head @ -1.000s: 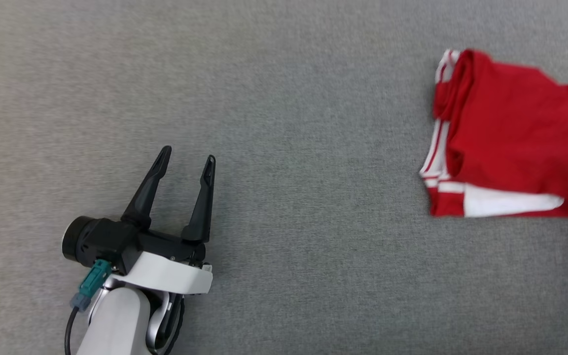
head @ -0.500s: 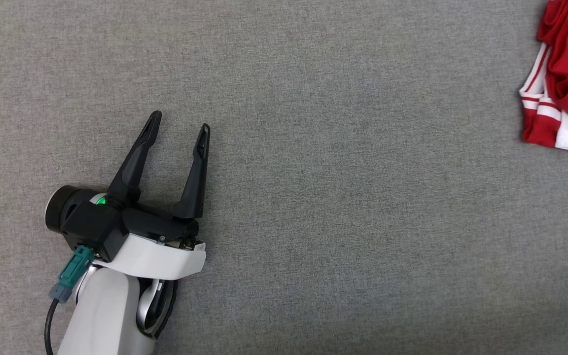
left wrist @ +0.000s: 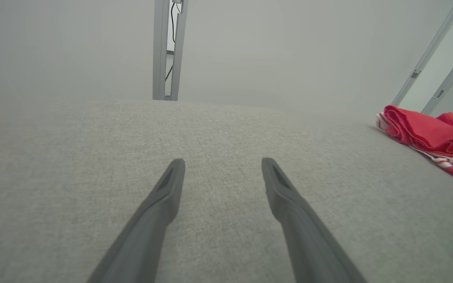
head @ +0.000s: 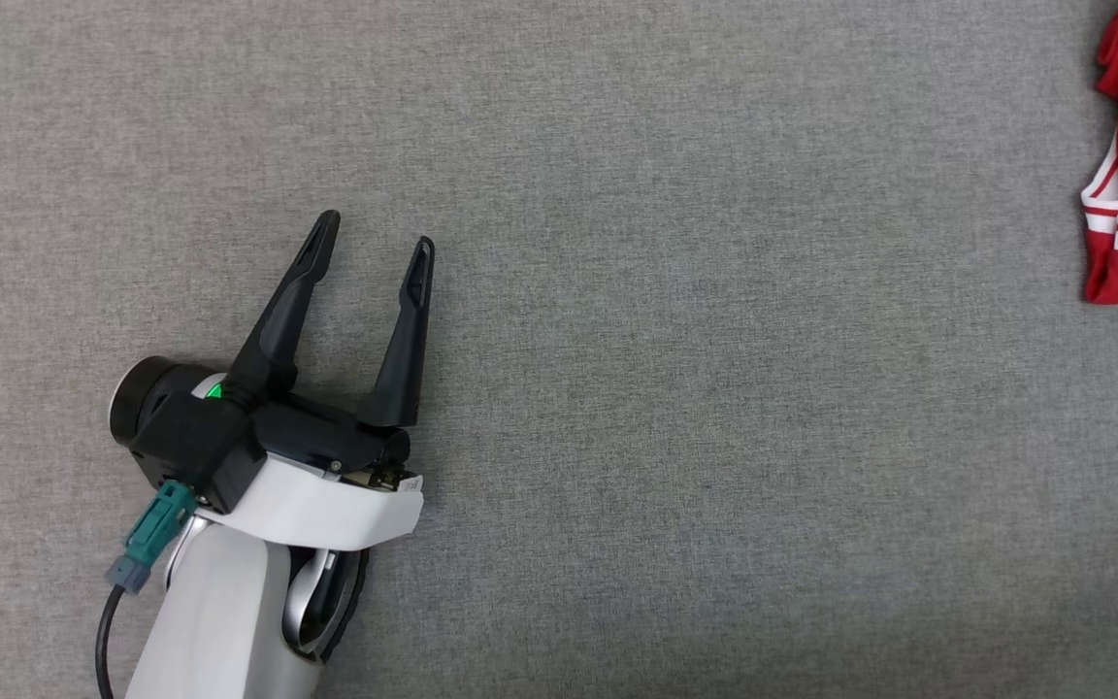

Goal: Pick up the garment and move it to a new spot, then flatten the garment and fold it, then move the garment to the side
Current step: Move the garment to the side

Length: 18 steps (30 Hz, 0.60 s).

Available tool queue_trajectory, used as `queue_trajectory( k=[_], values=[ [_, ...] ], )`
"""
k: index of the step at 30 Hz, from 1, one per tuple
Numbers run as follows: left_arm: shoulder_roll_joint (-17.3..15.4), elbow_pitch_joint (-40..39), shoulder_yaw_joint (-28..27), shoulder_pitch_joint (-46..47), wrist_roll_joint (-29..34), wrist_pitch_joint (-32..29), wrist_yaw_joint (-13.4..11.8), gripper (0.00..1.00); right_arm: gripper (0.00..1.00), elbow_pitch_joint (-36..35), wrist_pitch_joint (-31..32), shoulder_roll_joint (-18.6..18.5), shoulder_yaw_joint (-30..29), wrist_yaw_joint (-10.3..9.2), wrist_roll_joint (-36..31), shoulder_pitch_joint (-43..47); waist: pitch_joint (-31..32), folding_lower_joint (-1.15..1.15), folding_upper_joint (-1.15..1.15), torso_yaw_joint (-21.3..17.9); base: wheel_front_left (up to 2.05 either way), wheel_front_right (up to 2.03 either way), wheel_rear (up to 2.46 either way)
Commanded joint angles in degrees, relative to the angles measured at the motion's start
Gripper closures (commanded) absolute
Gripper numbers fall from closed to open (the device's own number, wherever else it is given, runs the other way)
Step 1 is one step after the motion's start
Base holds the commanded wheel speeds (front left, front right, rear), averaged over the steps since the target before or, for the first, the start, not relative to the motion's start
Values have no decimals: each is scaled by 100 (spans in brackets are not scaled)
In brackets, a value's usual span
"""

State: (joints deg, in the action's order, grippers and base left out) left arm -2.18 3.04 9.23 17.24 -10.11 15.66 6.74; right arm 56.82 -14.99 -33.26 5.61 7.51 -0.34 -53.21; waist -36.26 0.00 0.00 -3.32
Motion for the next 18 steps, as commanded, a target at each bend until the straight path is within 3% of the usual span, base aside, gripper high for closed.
queue_trajectory(
  k=[1,8,18],
  values=[
    [-134,345,-123,-229,-58,-94,-60,0,0,-18,-21,60,-74,-2,-82,130,15,0,0,16,0,0,0],
    [-105,369,1,-230,-197,-84,-102,0,0,-171,-22,272,-405,-2,-349,305,291,0,0,112,0,0,0],
    [-83,363,129,-420,-468,-54,-253,0,0,-585,58,327,-24,-2,-593,207,1051,0,0,249,0,0,0]
  ],
)
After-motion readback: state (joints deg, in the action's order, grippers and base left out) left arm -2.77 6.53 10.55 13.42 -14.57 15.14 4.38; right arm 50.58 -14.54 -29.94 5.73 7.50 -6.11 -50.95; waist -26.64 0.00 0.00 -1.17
